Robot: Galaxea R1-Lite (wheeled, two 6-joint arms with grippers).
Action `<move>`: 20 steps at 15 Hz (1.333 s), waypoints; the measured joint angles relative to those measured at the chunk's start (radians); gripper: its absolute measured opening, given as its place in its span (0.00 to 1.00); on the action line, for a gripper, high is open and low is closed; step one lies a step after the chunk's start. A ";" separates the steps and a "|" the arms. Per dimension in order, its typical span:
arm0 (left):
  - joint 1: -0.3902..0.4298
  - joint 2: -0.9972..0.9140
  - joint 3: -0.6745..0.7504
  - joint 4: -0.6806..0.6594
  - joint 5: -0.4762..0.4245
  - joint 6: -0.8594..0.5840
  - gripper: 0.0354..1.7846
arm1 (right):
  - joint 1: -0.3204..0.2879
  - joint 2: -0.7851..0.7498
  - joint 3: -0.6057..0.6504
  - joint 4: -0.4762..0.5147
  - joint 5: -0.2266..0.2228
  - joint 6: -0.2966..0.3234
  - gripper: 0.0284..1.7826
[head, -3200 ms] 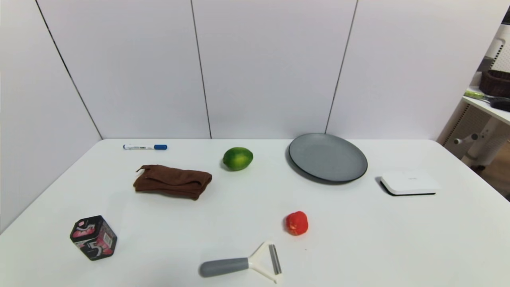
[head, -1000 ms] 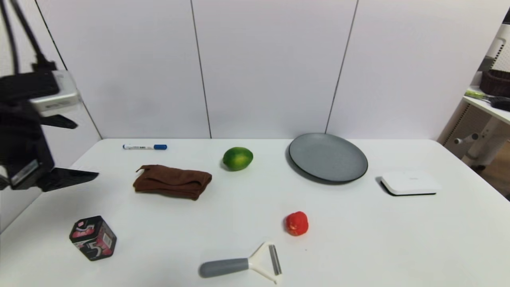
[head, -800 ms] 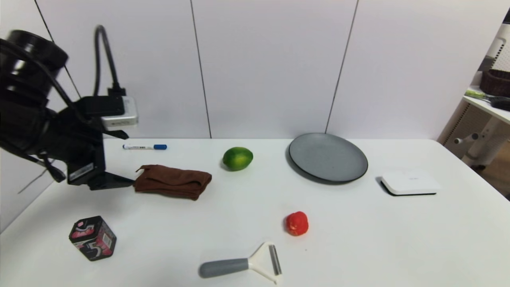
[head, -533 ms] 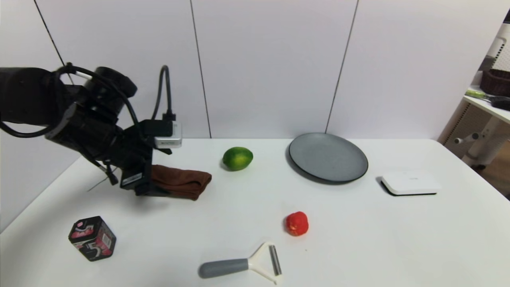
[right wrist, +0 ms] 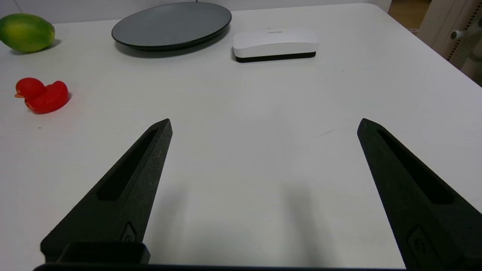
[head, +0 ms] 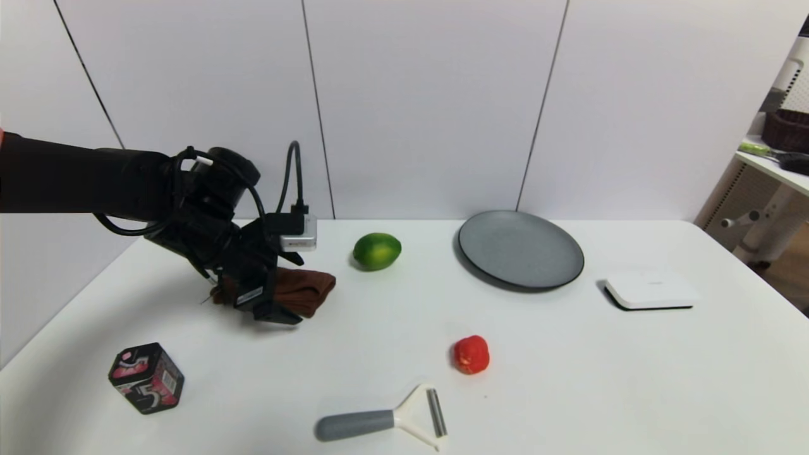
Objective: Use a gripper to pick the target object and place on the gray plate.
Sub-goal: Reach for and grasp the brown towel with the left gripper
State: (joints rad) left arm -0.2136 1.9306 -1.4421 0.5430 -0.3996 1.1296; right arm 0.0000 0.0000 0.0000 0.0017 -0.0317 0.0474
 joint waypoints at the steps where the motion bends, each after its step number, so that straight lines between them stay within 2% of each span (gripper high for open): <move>1: 0.007 0.011 0.000 0.000 -0.012 0.000 0.94 | 0.000 0.000 0.000 0.000 0.000 0.001 0.95; 6: 0.028 0.058 0.001 -0.071 -0.026 -0.005 0.94 | 0.000 0.000 0.000 0.000 -0.001 0.001 0.95; 14: 0.044 0.097 0.009 -0.070 -0.086 -0.012 0.94 | 0.000 0.000 0.000 0.000 0.000 0.001 0.95; 20: 0.044 0.105 0.004 -0.072 -0.094 -0.012 0.94 | 0.000 0.000 0.000 0.000 0.000 0.000 0.95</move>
State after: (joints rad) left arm -0.1691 2.0360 -1.4383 0.4713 -0.4936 1.1174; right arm 0.0000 0.0000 0.0000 0.0019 -0.0313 0.0479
